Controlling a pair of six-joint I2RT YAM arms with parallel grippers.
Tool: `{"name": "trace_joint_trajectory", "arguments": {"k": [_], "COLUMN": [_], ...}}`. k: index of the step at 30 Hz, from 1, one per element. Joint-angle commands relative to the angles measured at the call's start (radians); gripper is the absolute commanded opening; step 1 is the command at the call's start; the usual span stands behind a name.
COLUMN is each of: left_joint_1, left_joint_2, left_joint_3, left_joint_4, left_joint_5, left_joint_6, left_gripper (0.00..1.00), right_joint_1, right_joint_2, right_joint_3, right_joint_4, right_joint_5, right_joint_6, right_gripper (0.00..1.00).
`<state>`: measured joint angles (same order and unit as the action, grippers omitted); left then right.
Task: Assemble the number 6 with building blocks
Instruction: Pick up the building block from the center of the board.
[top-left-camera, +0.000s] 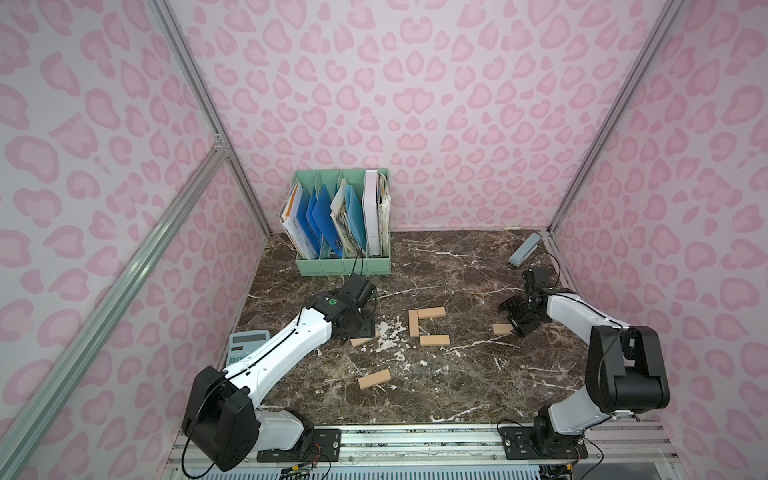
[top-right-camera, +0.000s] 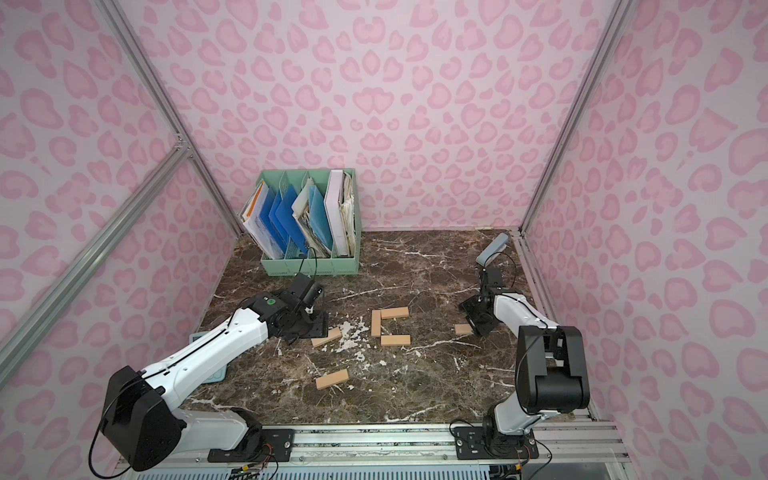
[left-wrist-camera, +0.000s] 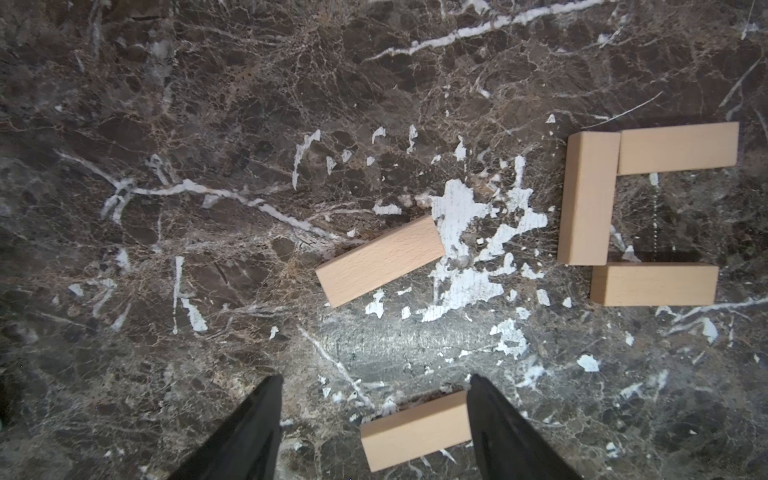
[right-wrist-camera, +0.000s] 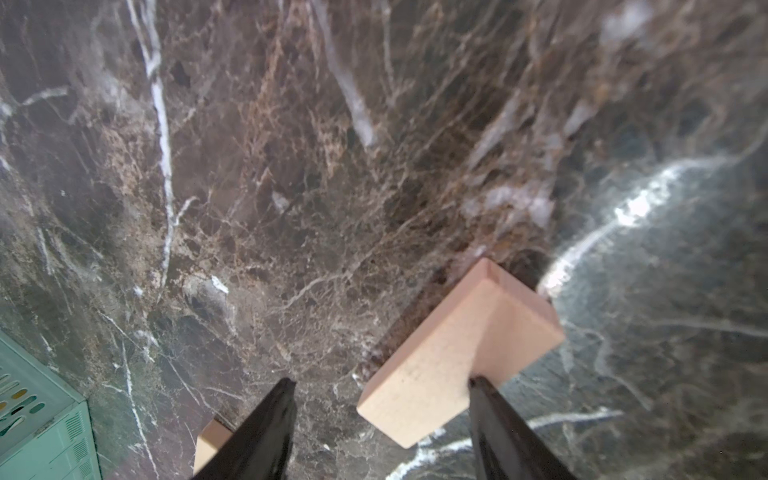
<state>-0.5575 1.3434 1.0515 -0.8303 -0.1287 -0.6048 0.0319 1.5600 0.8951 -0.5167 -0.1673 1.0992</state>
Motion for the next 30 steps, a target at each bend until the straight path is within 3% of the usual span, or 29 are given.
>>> {"name": "trace_joint_trajectory", "arguments": {"k": [1, 12, 18, 30], "left_joint_1": [0.003, 0.005, 0.006, 0.011], "left_joint_2": [0.005, 0.031, 0.039, 0.028], "left_joint_3": [0.002, 0.013, 0.005, 0.007], "left_joint_4": [0.006, 0.020, 0.036, 0.030], "left_joint_5": [-0.007, 0.007, 0.020, 0.019], "left_joint_6": [-0.013, -0.009, -0.007, 0.002], "left_gripper": [0.74, 0.74, 0.74, 0.73], "right_joint_1": [0.000, 0.004, 0.004, 0.012], "right_joint_2": [-0.014, -0.082, -0.122, -0.077], "right_joint_3": [-0.017, 0.026, -0.057, -0.121], "right_joint_4": [-0.053, -0.108, -0.083, 0.018], "right_joint_5": [0.026, 0.034, 0.001, -0.029], "right_joint_6": [0.010, 0.059, 0.151, 0.253], "right_gripper": [0.69, 0.69, 0.73, 0.71]}}
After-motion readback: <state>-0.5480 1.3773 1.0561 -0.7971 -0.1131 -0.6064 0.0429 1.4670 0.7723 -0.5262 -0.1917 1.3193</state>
